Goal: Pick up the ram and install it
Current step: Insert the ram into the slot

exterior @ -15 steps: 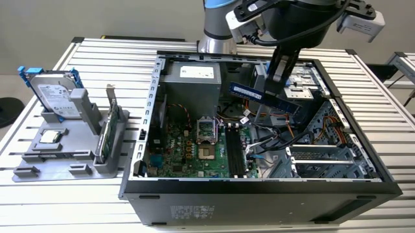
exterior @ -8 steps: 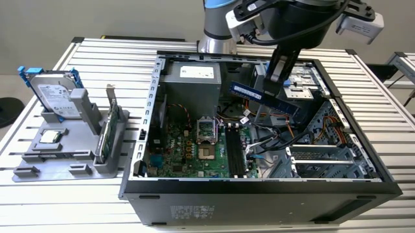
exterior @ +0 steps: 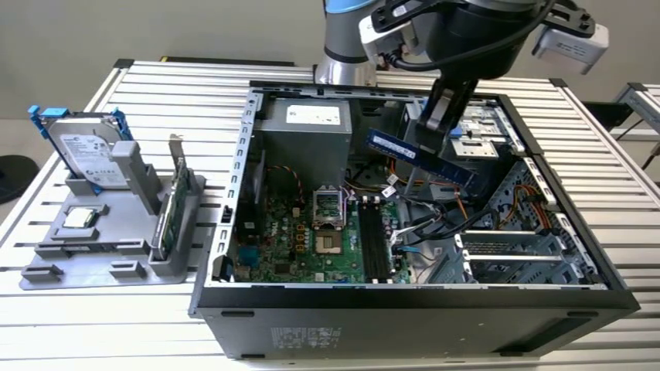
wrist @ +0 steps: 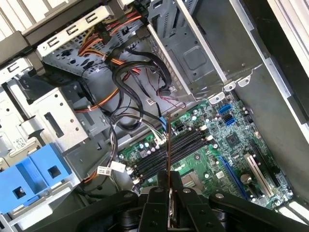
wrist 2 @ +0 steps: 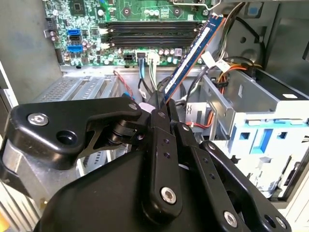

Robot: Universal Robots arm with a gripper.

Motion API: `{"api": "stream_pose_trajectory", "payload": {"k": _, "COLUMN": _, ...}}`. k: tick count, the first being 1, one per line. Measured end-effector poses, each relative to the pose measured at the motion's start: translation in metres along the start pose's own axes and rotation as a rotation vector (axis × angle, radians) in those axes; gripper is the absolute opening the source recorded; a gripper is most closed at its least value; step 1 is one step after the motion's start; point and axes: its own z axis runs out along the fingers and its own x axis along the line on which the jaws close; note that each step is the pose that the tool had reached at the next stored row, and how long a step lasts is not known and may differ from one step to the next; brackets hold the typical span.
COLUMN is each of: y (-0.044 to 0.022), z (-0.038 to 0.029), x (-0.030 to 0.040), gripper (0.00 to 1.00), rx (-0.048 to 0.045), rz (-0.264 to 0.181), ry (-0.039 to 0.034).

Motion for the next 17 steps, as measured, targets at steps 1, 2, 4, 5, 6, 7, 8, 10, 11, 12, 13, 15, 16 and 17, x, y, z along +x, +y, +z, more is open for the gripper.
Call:
{"api": "stream_pose_trajectory", "payload": {"k": 1, "y": 0.0, "z": 0.0002, "x": 0.0, "gripper": 0.0, "rx": 0.0001, "rz": 0.007, "ry": 0.0}}
{"api": "stream_pose_trajectory", "payload": {"k": 2, "y": 0.0, "z": 0.0003, "x": 0.0, "gripper": 0.0, "rx": 0.0002, "rz": 0.014, "ry": 0.0}}
{"api": "stream_pose_trajectory", "payload": {"k": 4, "y": 0.0, "z": 0.0006, "x": 0.0, "gripper": 0.0, "rx": 0.0004, "rz": 0.029, "ry": -0.0001}}
{"api": "stream_pose_trajectory", "payload": {"k": 5, "y": 0.0, "z": 0.0007, "x": 0.0, "gripper": 0.0, "rx": 0.0005, "rz": 0.036, "ry": -0.0001}}
{"api": "stream_pose_trajectory", "payload": {"k": 6, "y": 0.0, "z": 0.0008, "x": 0.0, "gripper": 0.0, "rx": 0.0006, "rz": 0.043, "ry": -0.0001}}
{"api": "stream_pose_trajectory", "payload": {"k": 7, "y": 0.0, "z": 0.0009, "x": 0.0, "gripper": 0.0, "rx": 0.0007, "rz": 0.051, "ry": -0.0002}}
{"api": "stream_pose_trajectory", "payload": {"k": 8, "y": 0.0, "z": 0.0011, "x": 0.0, "gripper": 0.0, "rx": 0.0008, "rz": 0.06, "ry": -0.0002}}
{"api": "stream_pose_trajectory", "payload": {"k": 10, "y": 0.0, "z": 0.0013, "x": 0.0, "gripper": 0.0, "rx": 0.0011, "rz": 0.075, "ry": -0.0002}}
{"api": "stream_pose_trajectory", "payload": {"k": 11, "y": 0.0, "z": 0.0014, "x": 0.0, "gripper": 0.0, "rx": 0.0012, "rz": 0.083, "ry": -0.0002}}
{"api": "stream_pose_trajectory", "payload": {"k": 12, "y": 0.0, "z": 0.0015, "x": 0.0, "gripper": 0.0, "rx": 0.0013, "rz": 0.091, "ry": -0.0002}}
{"api": "stream_pose_trajectory", "payload": {"k": 13, "y": 0.0, "z": 0.0016, "x": 0.0, "gripper": 0.0, "rx": 0.0014, "rz": 0.098, "ry": -0.0003}}
{"api": "stream_pose_trajectory", "payload": {"k": 15, "y": 0.0, "z": 0.0019, "x": 0.0, "gripper": 0.0, "rx": 0.0016, "rz": 0.113, "ry": -0.0003}}
{"api": "stream_pose_trajectory", "payload": {"k": 16, "y": 0.0, "z": 0.002, "x": 0.0, "gripper": 0.0, "rx": 0.0017, "rz": 0.121, "ry": -0.0003}}
{"api": "stream_pose_trajectory", "payload": {"k": 17, "y": 0.0, "z": 0.0021, "x": 0.0, "gripper": 0.0, "rx": 0.0018, "rz": 0.128, "ry": -0.0003}}
